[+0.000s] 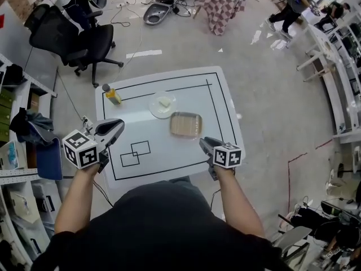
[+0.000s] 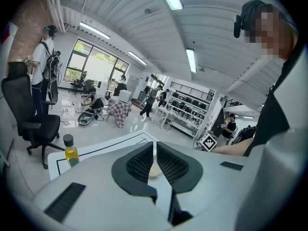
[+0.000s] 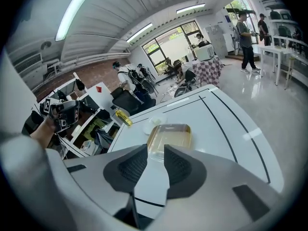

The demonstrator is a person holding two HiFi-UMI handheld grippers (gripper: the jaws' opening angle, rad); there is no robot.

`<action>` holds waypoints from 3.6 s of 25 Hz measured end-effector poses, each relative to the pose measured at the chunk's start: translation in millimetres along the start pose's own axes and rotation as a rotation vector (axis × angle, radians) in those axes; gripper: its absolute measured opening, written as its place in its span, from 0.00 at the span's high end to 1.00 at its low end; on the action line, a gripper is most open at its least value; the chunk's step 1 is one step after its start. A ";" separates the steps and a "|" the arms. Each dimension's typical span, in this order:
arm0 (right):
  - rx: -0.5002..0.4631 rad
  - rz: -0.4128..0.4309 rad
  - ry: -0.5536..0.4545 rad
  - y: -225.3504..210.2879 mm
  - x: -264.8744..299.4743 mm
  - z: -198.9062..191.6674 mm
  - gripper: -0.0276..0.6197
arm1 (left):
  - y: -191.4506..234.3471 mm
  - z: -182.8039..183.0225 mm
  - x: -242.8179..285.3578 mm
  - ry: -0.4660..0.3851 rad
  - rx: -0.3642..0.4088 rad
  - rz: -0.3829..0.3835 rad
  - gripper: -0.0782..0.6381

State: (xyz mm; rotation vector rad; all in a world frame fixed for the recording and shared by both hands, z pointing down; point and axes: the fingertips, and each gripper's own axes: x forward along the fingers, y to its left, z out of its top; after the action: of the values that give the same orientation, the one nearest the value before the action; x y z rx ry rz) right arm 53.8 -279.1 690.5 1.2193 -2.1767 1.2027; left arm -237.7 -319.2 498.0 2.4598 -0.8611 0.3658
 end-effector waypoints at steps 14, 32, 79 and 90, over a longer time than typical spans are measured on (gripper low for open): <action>0.068 0.067 0.080 -41.8 37.1 -18.9 0.72 | 0.3 -18.6 49.7 0.071 -0.034 0.028 0.84; 0.119 0.113 0.166 -74.6 83.1 -42.4 0.65 | 12.3 -46.2 89.2 0.126 -0.098 0.050 0.84; 0.231 0.271 0.127 -88.7 109.7 -48.8 0.78 | 9.3 -89.5 130.2 0.212 -0.146 0.041 0.84; 0.270 0.277 0.101 -87.0 112.3 -46.3 0.88 | 13.2 -90.0 132.0 0.211 -0.147 0.034 0.84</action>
State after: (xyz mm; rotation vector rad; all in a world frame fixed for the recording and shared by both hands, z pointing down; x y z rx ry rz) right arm 59.2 -321.3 833.7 0.9470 -2.2128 1.6788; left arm -152.9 -346.0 631.4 2.2275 -0.8104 0.5435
